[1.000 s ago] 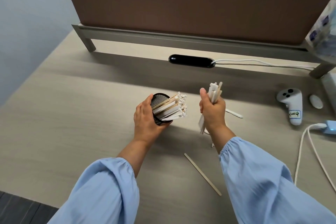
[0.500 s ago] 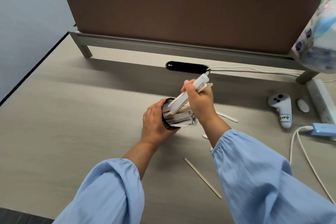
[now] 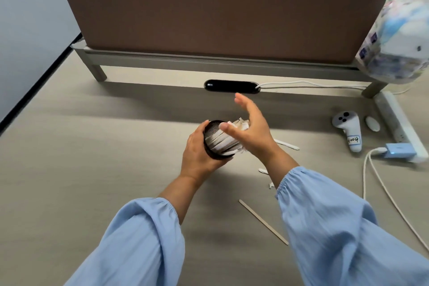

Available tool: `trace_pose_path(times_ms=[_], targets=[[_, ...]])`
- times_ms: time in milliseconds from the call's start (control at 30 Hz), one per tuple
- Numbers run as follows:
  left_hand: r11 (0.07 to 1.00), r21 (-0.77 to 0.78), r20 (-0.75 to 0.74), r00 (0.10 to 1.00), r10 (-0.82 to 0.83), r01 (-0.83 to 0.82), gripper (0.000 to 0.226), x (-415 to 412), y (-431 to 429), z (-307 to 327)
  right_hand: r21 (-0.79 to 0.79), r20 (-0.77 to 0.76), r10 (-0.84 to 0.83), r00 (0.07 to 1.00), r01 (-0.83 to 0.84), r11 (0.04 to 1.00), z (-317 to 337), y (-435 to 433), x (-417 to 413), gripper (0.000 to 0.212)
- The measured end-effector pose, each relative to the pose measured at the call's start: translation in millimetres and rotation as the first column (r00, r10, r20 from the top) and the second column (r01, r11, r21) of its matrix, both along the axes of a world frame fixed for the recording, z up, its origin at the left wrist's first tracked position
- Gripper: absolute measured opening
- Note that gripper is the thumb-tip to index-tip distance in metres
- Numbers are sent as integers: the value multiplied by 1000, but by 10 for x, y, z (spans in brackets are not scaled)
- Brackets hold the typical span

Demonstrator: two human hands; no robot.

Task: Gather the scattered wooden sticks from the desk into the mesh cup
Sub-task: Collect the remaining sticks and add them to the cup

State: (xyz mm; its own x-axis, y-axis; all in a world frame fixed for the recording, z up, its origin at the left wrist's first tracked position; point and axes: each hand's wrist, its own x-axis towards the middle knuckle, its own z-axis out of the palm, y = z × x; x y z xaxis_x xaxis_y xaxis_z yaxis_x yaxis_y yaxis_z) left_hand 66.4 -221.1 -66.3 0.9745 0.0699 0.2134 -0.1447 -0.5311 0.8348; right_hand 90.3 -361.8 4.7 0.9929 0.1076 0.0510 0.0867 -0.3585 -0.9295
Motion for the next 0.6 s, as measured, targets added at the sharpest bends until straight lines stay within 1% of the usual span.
trace_pose_path(times_ms=[33, 67, 100, 133, 167, 200, 233, 267, 333, 367, 433, 467, 500, 533, 567, 600], targets=[[1000, 24, 16, 1000, -1, 0, 97, -1, 18, -2, 108, 18, -53, 998, 51, 993, 50, -11, -5, 81], [998, 56, 41, 999, -2, 0, 95, 5, 29, 1, 155, 31, -99, 995, 93, 984, 66, -14, 8, 76], [996, 87, 65, 998, -9, 3, 93, 15, 32, 7, 119, 32, -110, 993, 106, 987, 54, -14, 45, 70], [994, 112, 87, 996, -23, 13, 91, 26, 26, 20, -20, 2, -69, 998, 69, 997, 37, -4, 88, 63], [991, 134, 102, 994, -39, 26, 90, 32, 13, 38, -204, -67, -3, 998, -11, 979, 4, 27, 114, 57], [987, 154, 116, 992, -54, 35, 90, 36, -2, 49, -341, -156, 36, 987, -88, 936, -50, 68, 123, 55], [984, 172, 126, 990, -61, 39, 90, 39, -8, 51, -402, -212, 45, 976, -129, 907, -110, 95, 127, 54], [982, 185, 131, 989, -63, 38, 91, 42, -4, 46, -394, -221, 25, 975, -113, 912, -139, 108, 116, 54], [978, 208, 134, 989, -60, 31, 93, 37, 13, 57, -332, -148, -56, 987, 4, 943, -152, 96, 100, 55], [975, 219, 138, 988, -62, 31, 94, 38, 15, 70, -326, -147, -61, 987, 10, 945, -135, 81, 93, 56], [970, 239, 146, 987, -69, 33, 96, 42, 9, 74, -310, -227, 19, 974, -90, 946, -111, 68, 59, 54], [969, 244, 140, 988, -71, 35, 96, 38, 7, 69, -240, -248, 41, 968, -102, 965, -100, 71, 32, 51], [967, 250, 130, 989, -73, 38, 96, 37, 10, 65, -144, -228, 20, 973, -54, 988, -87, 66, 14, 48], [965, 258, 122, 990, -74, 41, 95, 37, 21, 59, -55, -177, -60, 982, 51, 997, -78, 49, 0, 46], [964, 263, 113, 991, -75, 43, 95, 38, 35, 43, -25, -118, -177, 977, 175, 984, -100, 5, -6, 42], [965, 261, 108, 992, -70, 39, 94, 42, 49, 23, -59, -81, -286, 955, 281, 958, -141, -56, -11, 37]])
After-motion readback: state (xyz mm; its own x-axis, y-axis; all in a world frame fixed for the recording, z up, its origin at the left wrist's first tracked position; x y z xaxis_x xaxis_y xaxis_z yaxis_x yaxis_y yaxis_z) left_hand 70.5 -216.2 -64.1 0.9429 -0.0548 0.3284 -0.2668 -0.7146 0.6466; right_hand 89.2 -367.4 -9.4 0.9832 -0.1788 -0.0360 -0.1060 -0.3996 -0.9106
